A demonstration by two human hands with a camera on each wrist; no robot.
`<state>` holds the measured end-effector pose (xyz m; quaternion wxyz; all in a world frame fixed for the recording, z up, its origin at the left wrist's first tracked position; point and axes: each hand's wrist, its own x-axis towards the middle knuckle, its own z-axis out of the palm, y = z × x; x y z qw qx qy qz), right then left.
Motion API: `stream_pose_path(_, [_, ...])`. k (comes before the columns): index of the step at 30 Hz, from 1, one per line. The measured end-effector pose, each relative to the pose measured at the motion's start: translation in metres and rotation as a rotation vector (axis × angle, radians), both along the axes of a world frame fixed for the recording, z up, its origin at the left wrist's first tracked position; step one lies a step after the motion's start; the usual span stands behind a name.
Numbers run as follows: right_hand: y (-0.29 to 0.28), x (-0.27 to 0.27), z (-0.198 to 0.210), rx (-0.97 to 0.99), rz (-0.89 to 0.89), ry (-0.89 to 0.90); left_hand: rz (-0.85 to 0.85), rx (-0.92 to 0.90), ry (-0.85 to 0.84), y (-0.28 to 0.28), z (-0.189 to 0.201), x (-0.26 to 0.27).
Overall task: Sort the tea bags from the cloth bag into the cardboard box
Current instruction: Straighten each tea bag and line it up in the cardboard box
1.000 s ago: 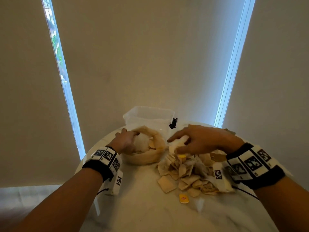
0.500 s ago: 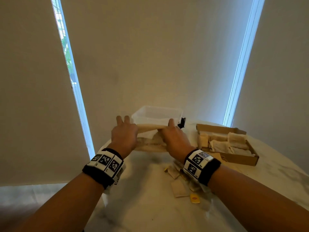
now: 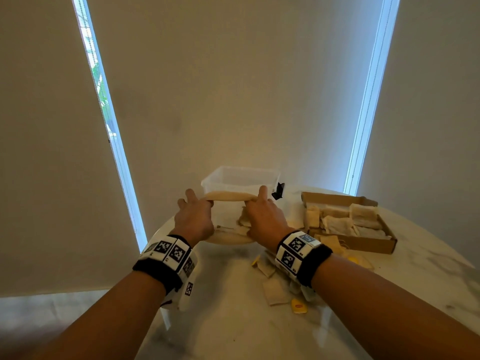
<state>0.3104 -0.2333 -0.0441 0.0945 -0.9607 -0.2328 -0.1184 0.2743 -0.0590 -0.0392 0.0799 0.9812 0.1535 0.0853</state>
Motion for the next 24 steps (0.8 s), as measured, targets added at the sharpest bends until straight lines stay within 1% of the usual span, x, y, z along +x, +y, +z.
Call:
stream_pose_path(3, [-0.003, 0.003, -0.003, -0.038, -0.024, -0.021, 0.009, 0.02, 0.037, -0.011, -0.001, 0.001])
stream_pose_path(5, [-0.007, 0.002, -0.002, -0.021, -0.019, -0.04, 0.013, 0.02, 0.026, -0.014, -0.001, 0.001])
stream_pose_path(7, [-0.013, -0.003, 0.004, 0.016, 0.004, -0.134, 0.019, 0.013, 0.018, -0.015, -0.001, 0.001])
stream_pose_path(9, [-0.014, -0.007, 0.01, 0.025, 0.075, -0.211, 0.023, 0.001, 0.017, -0.016, -0.002, 0.0])
stream_pose_path(11, [-0.008, -0.01, 0.011, -0.003, 0.174, -0.17, 0.017, -0.021, 0.018, -0.019, -0.001, 0.0])
stream_pose_path(13, [0.003, -0.007, 0.005, -0.103, 0.242, -0.107, 0.007, -0.029, 0.02, -0.023, -0.001, -0.001])
stream_pose_path(16, [0.02, 0.004, -0.007, -0.313, 0.222, -0.063, -0.005, -0.018, 0.025, -0.03, 0.0, -0.004])
stream_pose_path(19, [0.031, 0.012, -0.012, -0.438, 0.188, 0.005, -0.02, -0.014, 0.011, -0.035, 0.002, -0.007])
stream_pose_path(22, [0.038, 0.018, -0.014, -0.469, 0.163, 0.052, -0.036, -0.049, -0.001, -0.037, 0.005, -0.009])
stream_pose_path(24, [0.038, 0.025, -0.015, -0.441, 0.158, 0.094, -0.043, -0.079, -0.006, -0.037, 0.006, -0.011])
